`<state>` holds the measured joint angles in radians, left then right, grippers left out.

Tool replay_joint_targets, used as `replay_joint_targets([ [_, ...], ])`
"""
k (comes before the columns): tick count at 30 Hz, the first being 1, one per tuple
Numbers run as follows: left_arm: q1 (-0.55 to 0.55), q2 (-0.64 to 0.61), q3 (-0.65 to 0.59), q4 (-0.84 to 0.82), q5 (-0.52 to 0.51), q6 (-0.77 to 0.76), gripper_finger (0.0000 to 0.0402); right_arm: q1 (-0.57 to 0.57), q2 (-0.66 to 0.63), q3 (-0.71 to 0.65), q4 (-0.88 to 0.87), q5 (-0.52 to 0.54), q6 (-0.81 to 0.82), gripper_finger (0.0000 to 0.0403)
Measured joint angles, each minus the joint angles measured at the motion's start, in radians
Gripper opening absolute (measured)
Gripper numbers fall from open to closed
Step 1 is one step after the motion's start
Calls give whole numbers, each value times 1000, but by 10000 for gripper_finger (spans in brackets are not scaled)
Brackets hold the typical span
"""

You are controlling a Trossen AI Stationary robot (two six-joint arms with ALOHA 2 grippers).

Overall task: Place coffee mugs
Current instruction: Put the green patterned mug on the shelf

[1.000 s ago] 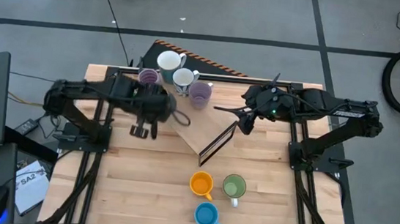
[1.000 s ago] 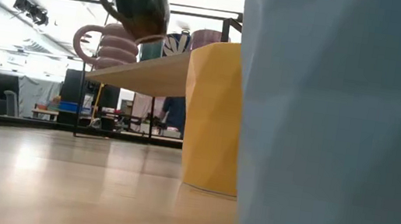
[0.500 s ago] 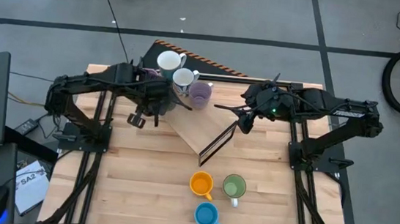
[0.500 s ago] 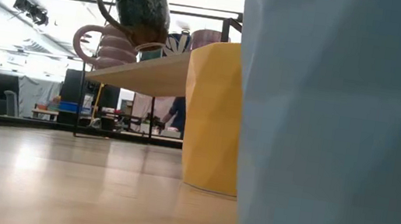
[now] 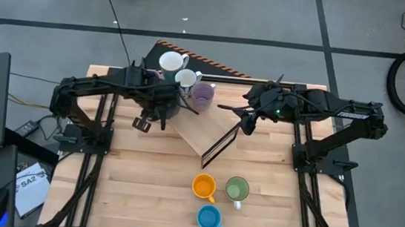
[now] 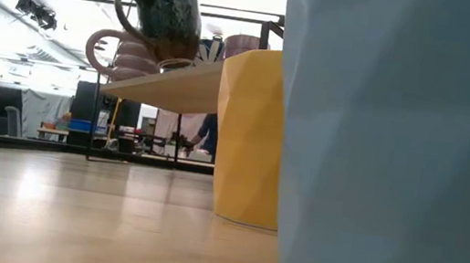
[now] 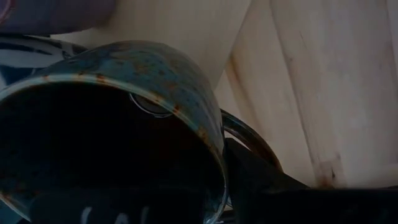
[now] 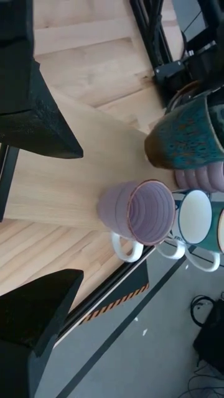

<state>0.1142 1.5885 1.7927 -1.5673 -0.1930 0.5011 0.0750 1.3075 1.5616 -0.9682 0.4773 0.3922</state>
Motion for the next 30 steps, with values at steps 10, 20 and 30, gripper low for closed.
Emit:
replay_joint_targets([
  [10, 25, 30, 0, -3, 2, 37, 50, 1, 0, 0, 3, -24, -2, 311],
  [20, 40, 47, -1, -1, 60, 78, 50, 1, 0, 0, 4, -26, -2, 311],
  [30, 53, 64, 0, -1, 31, 88, 50, 1, 0, 0, 9, -26, -2, 311],
])
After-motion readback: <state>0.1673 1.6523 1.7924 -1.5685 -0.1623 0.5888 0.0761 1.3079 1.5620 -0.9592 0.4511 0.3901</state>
